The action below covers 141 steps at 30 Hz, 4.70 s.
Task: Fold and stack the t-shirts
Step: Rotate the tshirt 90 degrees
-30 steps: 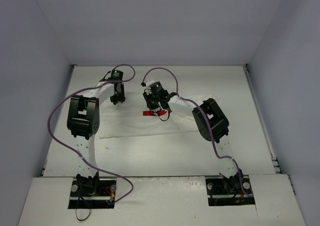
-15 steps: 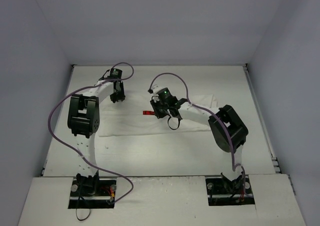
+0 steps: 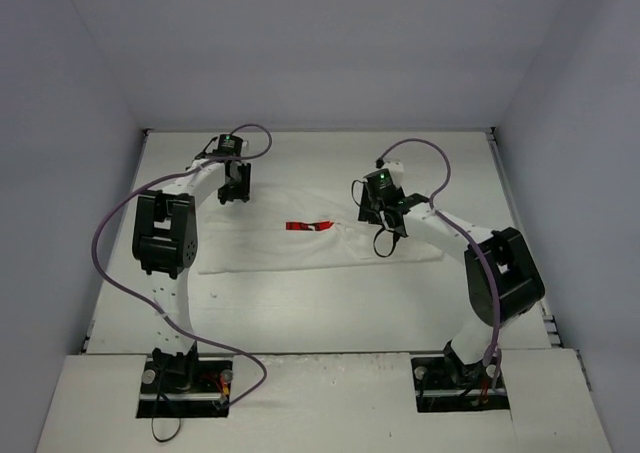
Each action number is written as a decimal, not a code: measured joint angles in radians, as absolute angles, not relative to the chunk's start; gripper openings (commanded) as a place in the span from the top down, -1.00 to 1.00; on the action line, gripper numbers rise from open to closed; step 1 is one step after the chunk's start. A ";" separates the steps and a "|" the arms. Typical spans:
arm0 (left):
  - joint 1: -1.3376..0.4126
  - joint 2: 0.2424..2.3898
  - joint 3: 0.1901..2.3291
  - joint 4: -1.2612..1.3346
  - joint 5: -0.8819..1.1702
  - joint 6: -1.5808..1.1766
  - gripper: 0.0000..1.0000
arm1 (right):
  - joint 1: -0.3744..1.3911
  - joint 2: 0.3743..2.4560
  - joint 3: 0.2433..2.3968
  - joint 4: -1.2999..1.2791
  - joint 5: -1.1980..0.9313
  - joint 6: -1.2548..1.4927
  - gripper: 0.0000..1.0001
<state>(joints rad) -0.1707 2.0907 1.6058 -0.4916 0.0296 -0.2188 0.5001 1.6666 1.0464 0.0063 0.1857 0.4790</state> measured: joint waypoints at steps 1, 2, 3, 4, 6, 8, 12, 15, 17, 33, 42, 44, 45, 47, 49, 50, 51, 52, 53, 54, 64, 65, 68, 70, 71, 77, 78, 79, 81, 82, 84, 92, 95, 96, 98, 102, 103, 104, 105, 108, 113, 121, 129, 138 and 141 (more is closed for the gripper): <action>-0.171 2.091 1.606 -0.493 0.030 -0.215 0.31 | 0.495 1.668 1.045 -0.010 0.206 0.509 0.16; -0.171 2.091 1.604 -0.493 0.030 -0.213 0.31 | 0.493 1.672 1.044 -0.022 0.222 0.539 0.16; -0.171 2.091 1.600 -0.493 0.030 -0.212 0.31 | 0.492 1.678 1.044 -0.029 0.234 0.565 0.16; -0.171 2.091 1.594 -0.496 0.030 -0.212 0.31 | 0.491 1.689 1.044 -0.034 0.243 0.589 0.16; -0.171 2.093 1.585 -0.509 0.030 -0.215 0.33 | 0.483 1.719 1.044 -0.039 0.252 0.626 0.15; -0.171 2.095 1.576 -0.513 0.032 -0.224 0.33 | 0.475 1.759 1.045 -0.044 0.255 0.651 0.15; -0.170 2.075 1.539 -0.496 0.045 -0.266 0.35 | 0.452 1.862 1.119 -0.056 0.258 0.664 0.14; -0.168 2.038 1.482 -0.483 0.061 -0.303 0.36 | 0.426 1.951 1.232 -0.061 0.256 0.633 0.12; -0.168 2.003 1.431 -0.473 0.080 -0.334 0.36 | 0.412 2.024 1.335 -0.064 0.253 0.579 0.10; -0.549 1.618 1.120 -0.550 0.238 -0.528 0.04 | 0.376 2.480 2.131 -0.123 0.029 -0.040 -0.20; -0.471 1.516 1.203 -0.574 0.115 -0.449 0.16 | 0.351 2.244 1.974 -0.132 0.079 0.041 -0.21; -0.478 1.602 1.197 -0.565 0.124 -0.433 0.16 | 0.346 2.197 1.921 -0.131 0.102 0.097 -0.21; -0.482 1.642 1.190 -0.563 0.131 -0.429 0.16 | 0.344 2.185 1.903 -0.130 0.113 0.124 -0.21; -0.490 1.712 1.167 -0.561 0.144 -0.426 0.16 | 0.339 2.180 1.877 -0.127 0.127 0.177 -0.21; -0.496 1.742 1.141 -0.562 0.150 -0.427 0.16 | 0.337 2.196 1.865 -0.134 0.133 0.216 -0.22; -0.498 1.745 1.132 -0.564 0.149 -0.428 0.16 | 0.337 2.210 1.867 -0.135 0.134 0.229 -0.22; -0.499 1.745 1.127 -0.565 0.148 -0.429 0.16 | 0.336 2.227 1.872 -0.135 0.134 0.238 -0.22; -0.499 1.745 1.126 -0.564 0.147 -0.430 0.17 | 0.334 2.243 1.875 -0.132 0.134 0.243 -0.22; -0.499 1.745 1.126 -0.559 0.145 -0.436 0.19 | 0.334 2.266 1.886 -0.137 0.131 0.246 -0.22; -0.499 1.745 1.125 -0.553 0.142 -0.446 0.20 | 0.334 2.293 1.903 -0.140 0.127 0.246 -0.22; -0.595 1.634 0.936 -0.368 0.113 -0.642 0.35 | 0.333 2.446 2.003 -0.120 0.032 0.137 -0.23; -0.614 1.619 0.909 -0.331 0.114 -0.673 0.35 | 0.333 2.455 2.018 -0.122 0.012 0.112 -0.23; -0.703 1.592 0.840 -0.199 0.124 -0.782 0.35 | 0.335 2.492 2.072 -0.124 -0.066 0.035 -0.24; -0.783 1.598 0.827 -0.121 0.131 -0.845 0.35 | 0.338 2.519 2.112 -0.124 -0.118 -0.019 -0.27; -0.822 1.608 0.826 -0.086 0.133 -0.874 0.34 | 0.340 2.530 2.131 -0.125 -0.138 -0.046 -0.28; -0.923 1.629 0.814 0.021 0.141 -1.016 0.21 | 0.377 2.626 2.284 -0.132 -0.211 -0.171 -0.42; -0.923 1.625 0.815 0.013 0.135 -1.030 0.19 | 0.387 2.642 2.310 -0.131 -0.211 -0.186 -0.42; -0.922 1.618 0.816 -0.004 0.124 -1.036 0.15 | 0.396 2.654 2.331 -0.131 -0.210 -0.198 -0.41; -0.921 1.595 0.817 -0.059 0.093 -1.045 0.15 | 0.410 2.668 2.364 -0.137 -0.202 -0.215 -0.41; -0.917 1.579 0.819 -0.100 0.073 -1.043 0.15 | 0.417 2.672 2.379 -0.142 -0.194 -0.215 -0.41; -0.891 1.538 0.819 -0.192 0.041 -1.039 0.14 | 0.430 2.672 2.395 -0.140 -0.167 -0.210 -0.45; -0.780 1.407 0.950 -0.449 -0.073 -0.944 0.12 | 0.363 2.341 2.072 -0.146 -0.039 -0.115 -1.00; -0.760 1.397 1.014 -0.472 -0.078 -0.896 0.12 | 0.297 2.063 1.802 -0.127 0.010 -0.061 -0.78; -0.754 1.400 1.029 -0.478 -0.079 -0.882 0.12 | 0.274 1.970 1.720 -0.126 0.026 -0.040 -0.54; -0.744 1.428 1.058 -0.490 -0.079 -0.856 0.14 | 0.232 1.781 1.542 -0.102 0.061 0.011 0.11; -0.732 1.580 1.150 -0.504 -0.070 -0.798 0.28 | 0.230 1.481 1.201 -0.086 0.087 0.120 0.63; -0.731 1.629 1.178 -0.507 -0.064 -0.784 0.29 | 0.240 1.435 1.124 -0.082 0.084 0.150 0.63; -0.731 1.673 1.204 -0.508 -0.059 -0.768 0.30 | 0.255 1.388 1.033 -0.086 0.075 0.187 0.63; -0.731 1.716 1.226 -0.505 -0.053 -0.755 0.30 | 0.265 1.360 0.965 -0.098 0.070 0.213 0.63; -0.727 1.816 1.279 -0.509 -0.038 -0.716 0.30 | 0.318 1.311 0.799 -0.127 0.045 0.289 0.60; -0.710 1.900 1.330 -0.516 -0.017 -0.671 0.31 | 0.452 1.271 0.678 -0.150 0.032 0.398 0.56; -0.625 1.922 1.340 -0.538 0.000 -0.609 0.31 | 0.567 1.329 0.631 -0.063 0.021 0.524 0.55; -0.555 1.943 1.358 -0.546 0.000 -0.550 0.31 | 0.744 1.476 0.654 0.068 0.051 0.638 0.56; -0.492 1.948 1.399 -0.581 0.000 -0.506 0.15 | 0.882 1.591 0.744 0.146 0.090 0.717 0.50; -0.468 1.857 1.339 -0.589 0.004 -0.509 0.01 | 0.890 1.573 0.768 0.074 0.119 0.695 -0.21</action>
